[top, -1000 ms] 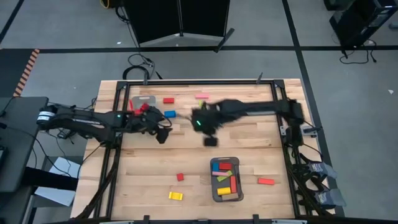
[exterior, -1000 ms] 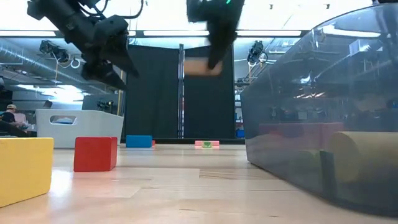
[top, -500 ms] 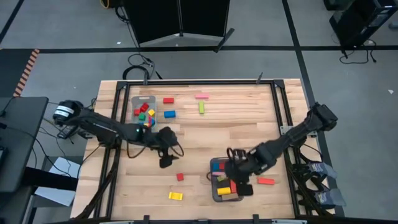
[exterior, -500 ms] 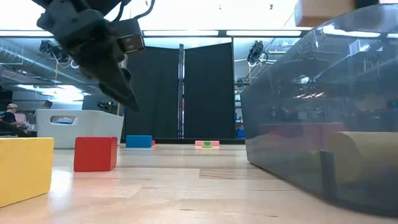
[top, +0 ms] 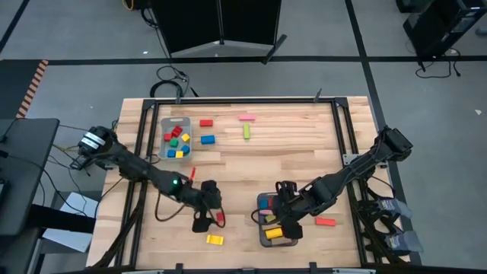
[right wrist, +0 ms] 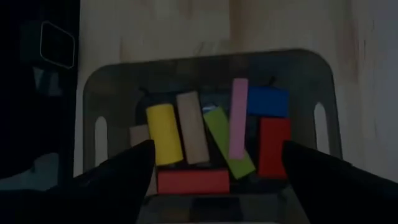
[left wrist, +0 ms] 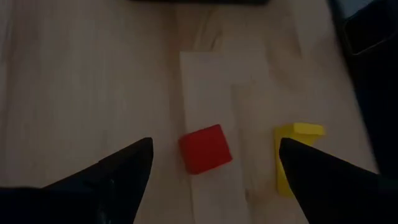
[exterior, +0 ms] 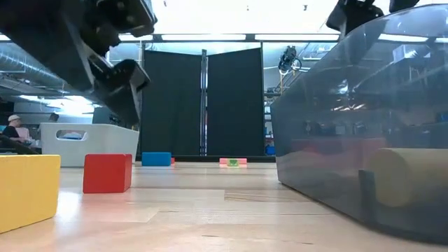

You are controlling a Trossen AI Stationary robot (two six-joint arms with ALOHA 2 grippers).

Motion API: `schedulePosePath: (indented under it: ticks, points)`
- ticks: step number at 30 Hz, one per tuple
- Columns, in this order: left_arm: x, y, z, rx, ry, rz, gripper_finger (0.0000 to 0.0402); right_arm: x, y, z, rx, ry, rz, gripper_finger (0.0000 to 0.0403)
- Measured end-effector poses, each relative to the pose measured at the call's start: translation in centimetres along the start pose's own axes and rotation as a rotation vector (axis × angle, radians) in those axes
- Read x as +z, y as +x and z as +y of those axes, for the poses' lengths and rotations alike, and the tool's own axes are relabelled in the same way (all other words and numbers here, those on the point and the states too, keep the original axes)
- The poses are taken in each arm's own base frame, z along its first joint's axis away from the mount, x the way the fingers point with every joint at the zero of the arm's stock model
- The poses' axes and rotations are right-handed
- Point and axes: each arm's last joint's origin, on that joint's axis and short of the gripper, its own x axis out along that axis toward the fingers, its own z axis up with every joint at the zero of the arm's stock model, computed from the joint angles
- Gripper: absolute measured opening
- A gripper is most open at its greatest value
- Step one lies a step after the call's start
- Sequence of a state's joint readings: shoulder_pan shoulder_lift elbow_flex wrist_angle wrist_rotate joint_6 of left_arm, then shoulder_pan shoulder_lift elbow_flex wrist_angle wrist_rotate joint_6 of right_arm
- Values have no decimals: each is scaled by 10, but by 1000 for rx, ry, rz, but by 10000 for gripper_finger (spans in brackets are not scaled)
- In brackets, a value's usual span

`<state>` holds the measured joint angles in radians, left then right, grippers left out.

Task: Sort blocks by size
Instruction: Put the red cube block into the gray bin

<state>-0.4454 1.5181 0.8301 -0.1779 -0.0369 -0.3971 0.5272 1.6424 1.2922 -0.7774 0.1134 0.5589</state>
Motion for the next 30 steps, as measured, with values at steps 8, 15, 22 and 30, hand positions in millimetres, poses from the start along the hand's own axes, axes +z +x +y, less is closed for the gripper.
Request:
schedulePosePath:
  ticks: [8, 15, 22, 30]
  points:
    - [-4, 34, -10, 91, -69, 107, 367, 5, 0, -1, 15, -19, -38, 337]
    - [-8, 62, -10, 163, -135, 168, 354, 6, 0, -1, 17, -25, -43, 306]
    - [-4, 58, -9, 246, -62, 255, 214, 6, 0, -2, -2, -39, -50, 286]
    - [-5, 39, 5, 330, -34, 380, 140, 10, 1, -8, -16, -35, -52, 273]
